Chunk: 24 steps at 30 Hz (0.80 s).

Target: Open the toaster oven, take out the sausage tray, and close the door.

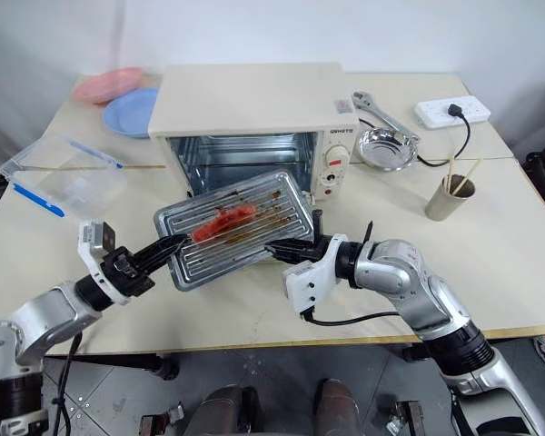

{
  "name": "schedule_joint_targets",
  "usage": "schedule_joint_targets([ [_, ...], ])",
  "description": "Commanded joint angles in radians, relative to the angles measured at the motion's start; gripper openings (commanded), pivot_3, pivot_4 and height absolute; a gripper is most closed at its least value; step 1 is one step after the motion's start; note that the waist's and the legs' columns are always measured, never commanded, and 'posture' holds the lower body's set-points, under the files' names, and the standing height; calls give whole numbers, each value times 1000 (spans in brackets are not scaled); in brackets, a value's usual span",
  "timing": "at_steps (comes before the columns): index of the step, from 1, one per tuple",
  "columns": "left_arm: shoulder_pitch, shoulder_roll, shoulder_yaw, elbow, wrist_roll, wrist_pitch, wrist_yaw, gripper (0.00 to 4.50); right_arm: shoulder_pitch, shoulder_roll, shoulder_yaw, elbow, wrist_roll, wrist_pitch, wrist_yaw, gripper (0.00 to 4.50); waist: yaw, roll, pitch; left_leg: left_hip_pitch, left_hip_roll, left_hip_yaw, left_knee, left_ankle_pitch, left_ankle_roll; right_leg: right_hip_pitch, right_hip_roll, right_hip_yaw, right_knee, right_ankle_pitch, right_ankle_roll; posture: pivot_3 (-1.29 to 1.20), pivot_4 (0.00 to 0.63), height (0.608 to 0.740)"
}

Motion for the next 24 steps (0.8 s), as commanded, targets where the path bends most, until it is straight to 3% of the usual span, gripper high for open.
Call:
schedule_joint_targets([
  [1, 30, -15, -30, -60, -24, -49, 32, 28, 7, 17, -22, -61, 145, -25, 14, 0, 2, 0, 0, 0, 0, 0, 0, 0, 0, 1, 0, 1, -1, 0, 0, 0, 150, 740],
  [5, 54, -9, -44, -79, -24, -66, 31, 0, 17, 4, -24, -65, 202, -8, 59, 1175, 4, 0, 0, 0, -1, 0, 0, -1, 1, 1, 1, 2, -2, 0, 0, 0, 150, 740],
  [14, 64, -12, -34, -83, -24, -85, 25, 0, 15, -25, -45, -69, 335, 42, 134, 4350, 6, 0, 0, 0, 0, 0, 0, -1, 1, 1, 1, 2, -2, 0, 0, 0, 150, 740],
  [18, 77, -49, -10, -100, -24, -106, 39, 0, 31, -54, -69, -113, 609, 238, 252, 4448, 10, 0, 0, 0, 0, 0, 0, -1, 1, 1, 1, 2, -3, 0, 0, 0, 150, 740],
  [24, 172, -84, 20, -166, -24, -125, 47, 0, 41, -138, -145, -98, 805, 402, 409, 4448, 24, 0, 0, 0, 0, 1, 0, -2, 2, 2, 1, 3, -5, 0, 0, 0, 150, 740],
])
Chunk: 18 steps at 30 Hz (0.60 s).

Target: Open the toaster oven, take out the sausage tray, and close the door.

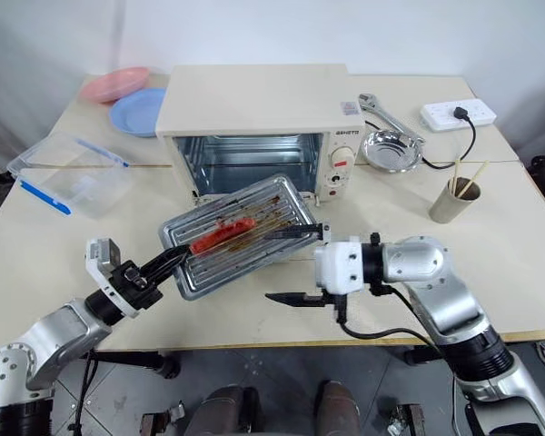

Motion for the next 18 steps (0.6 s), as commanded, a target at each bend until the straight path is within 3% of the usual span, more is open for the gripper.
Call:
schedule_joint_targets([
  [1, 33, -21, 38, -70, -13, -21, -3, 0, 6, -38, -62, -12, 104, 64, 89, 4448, 1, 0, 0, 0, 0, 0, 0, 0, 0, 0, 0, 0, 0, 0, 0, 0, 150, 740],
  [7, 180, -76, 105, -178, -13, -74, -35, 0, -8, -119, -107, 198, 128, 79, 311, 4448, 3, 0, 0, 0, 0, 2, 0, -3, 2, 2, 0, 0, -6, 0, 1, 0, 150, 740],
  [13, 372, -125, 177, -280, -13, -141, -85, 0, -106, -79, -116, 549, 57, -23, 453, 2441, -4, 0, 0, 0, 0, 3, 0, -3, 2, 2, 0, 1, -10, 0, 1, 0, 150, 740],
  [18, 473, -152, 211, -304, -13, -190, -128, 0, -196, -28, -76, 771, -25, -176, 469, 718, -2, 1, 1, 0, 2, 4, 1, -4, 1, 1, 2, 1, -11, 0, 0, 0, 150, 740],
])
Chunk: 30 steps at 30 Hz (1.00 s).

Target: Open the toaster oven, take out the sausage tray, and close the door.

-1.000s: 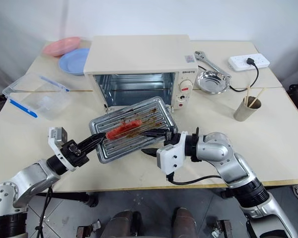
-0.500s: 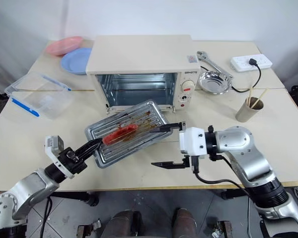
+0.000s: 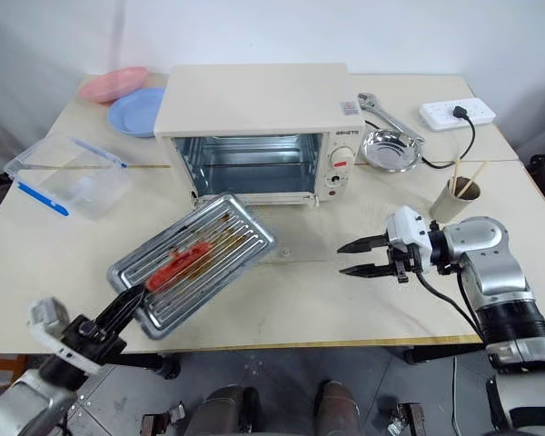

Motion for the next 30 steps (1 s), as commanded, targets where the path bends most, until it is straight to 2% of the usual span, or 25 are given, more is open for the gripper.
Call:
schedule_joint_targets([
  [1, 59, -28, 42, -57, -13, -36, -61, 0, -59, 37, 11, 121, -56, -121, 63, 384, 1, 0, 0, 0, 0, 0, 0, 0, 0, 0, 0, 0, 0, 0, 0, 0, 150, 740],
  [2, 91, -46, 59, -58, -13, -50, -66, 0, -80, 55, 14, 176, -81, -161, 60, 21, 1, 0, 0, 0, 0, 0, 1, 0, 0, 0, 0, 0, 0, 0, 0, 0, 150, 740],
  [5, 131, -93, 105, -54, -13, -98, -81, 0, -119, 90, 21, 286, -138, -241, 52, 21, 1, 0, 0, 0, 0, 2, 1, -2, 1, 0, 0, 2, -2, 0, 0, 0, 150, 740],
  [11, 141, -162, 177, -37, -13, -156, -71, 0, -128, 127, 33, 372, -181, -337, 64, 21, 0, 0, 0, -1, 0, 1, 2, -3, 1, 0, 0, 1, -3, 0, 0, 0, 150, 740],
  [15, 121, -212, 221, 6, -13, -220, 4, 0, -146, 157, 36, 437, -221, -381, 41, 21, -1, 0, 0, -1, 0, 2, 3, -3, 1, 0, 0, 1, -3, 0, 0, 0, 150, 740],
  [19, 75, -265, 244, 10, -13, -265, 95, 0, -172, 202, 23, 457, -217, -334, 28, 21, -3, 0, 0, -1, 1, 2, 3, -3, 0, 0, 1, 1, -2, 0, 0, 0, 150, 740],
  [25, 49, -277, 238, -10, -13, -269, 137, 0, -204, 259, -19, 424, -173, -253, 17, 21, -1, 0, 0, -1, 2, 2, 3, -4, -1, 0, 1, 2, -2, 0, 0, 0, 150, 740],
  [30, 30, -281, 206, -54, -13, -272, 160, 0, -226, 274, -70, 306, -82, -82, 30, 21, 0, 0, 0, -2, 6, 2, 3, -4, 0, 0, 2, 2, -2, 0, 0, 0, 150, 740],
])
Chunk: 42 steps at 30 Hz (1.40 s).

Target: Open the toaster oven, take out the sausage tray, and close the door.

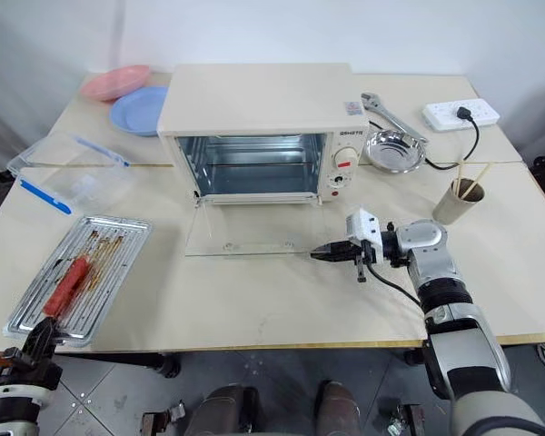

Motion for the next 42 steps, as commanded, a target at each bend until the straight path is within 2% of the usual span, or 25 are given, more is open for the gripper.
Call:
schedule_joint_targets([
  [1, -5, 0, -5, -69, -12, -5, 8, 0, -37, -7, -53, -125, 90, 127, 38, 21, 0, 0, 0, 0, 1, 0, 0, 0, 0, 0, 1, 0, 0, 0, 0, 0, 150, 740],
  [6, -10, 5, -28, -88, -12, -2, 4, 0, -98, -19, -90, -203, 138, 265, 5, 21, -1, 0, 0, 0, 4, 1, 0, -2, -3, 0, 7, 1, 0, 1, -2, 0, 150, 740],
  [14, 2, 42, -39, -79, -12, 48, -31, 0, -218, -10, -135, -190, 141, 310, -43, 21, -1, 0, 0, -1, 6, 4, -1, -4, -5, -3, 11, 2, 0, 0, -4, 0, 150, 740],
  [20, 33, 147, -30, -16, -12, 182, -136, 0, -209, -31, -127, -282, 140, 357, -23, 21, -1, 0, 0, -1, 7, 6, -1, -4, -5, -4, 12, 3, 0, 0, -4, 0, 150, 740],
  [23, 45, 229, -18, 24, -12, 262, -203, 0, -167, -115, -73, -383, 214, 540, 53, 21, 6, 0, 0, -2, 7, 8, -1, -4, -5, -8, 12, 4, 3, 0, -4, 0, 150, 740],
  [27, 52, 344, -11, 83, -12, 364, -293, 0, -78, -187, -27, -448, 255, 439, 70, 845, 1, 0, 0, -6, 7, 11, -1, -5, -4, -15, 11, 8, 4, 0, -4, 0, 150, 740],
  [31, 24, 477, -36, 148, -12, 448, -348, 0, -27, -267, 51, -452, 333, 366, 70, 2259, -2, 0, 0, -5, 7, 19, -2, -5, -4, -17, 12, 9, 6, 0, -4, 0, 150, 740],
  [33, -25, 528, -55, 191, -12, 480, -366, 0, -21, -298, 90, -429, 352, 311, 70, 2991, -4, 2, 1, -3, 7, 19, -2, -5, -4, -18, 11, 14, 7, 0, -4, 0, 150, 740],
  [37, -164, 603, -126, 284, -12, 529, -354, 0, -15, -314, 87, -376, 461, 274, 70, 4338, -9, 2, 1, 0, 8, 21, -2, -5, -5, -18, 11, 17, 7, 0, -4, 0, 150, 740],
  [42, -432, 675, -289, 447, -12, 607, -322, 0, 47, -382, 135, -315, 533, 180, 70, 4429, 9, 0, 1, -2, 8, 21, -1, -4, -5, -18, 11, 15, 13, 0, -4, 0, 150, 740],
])
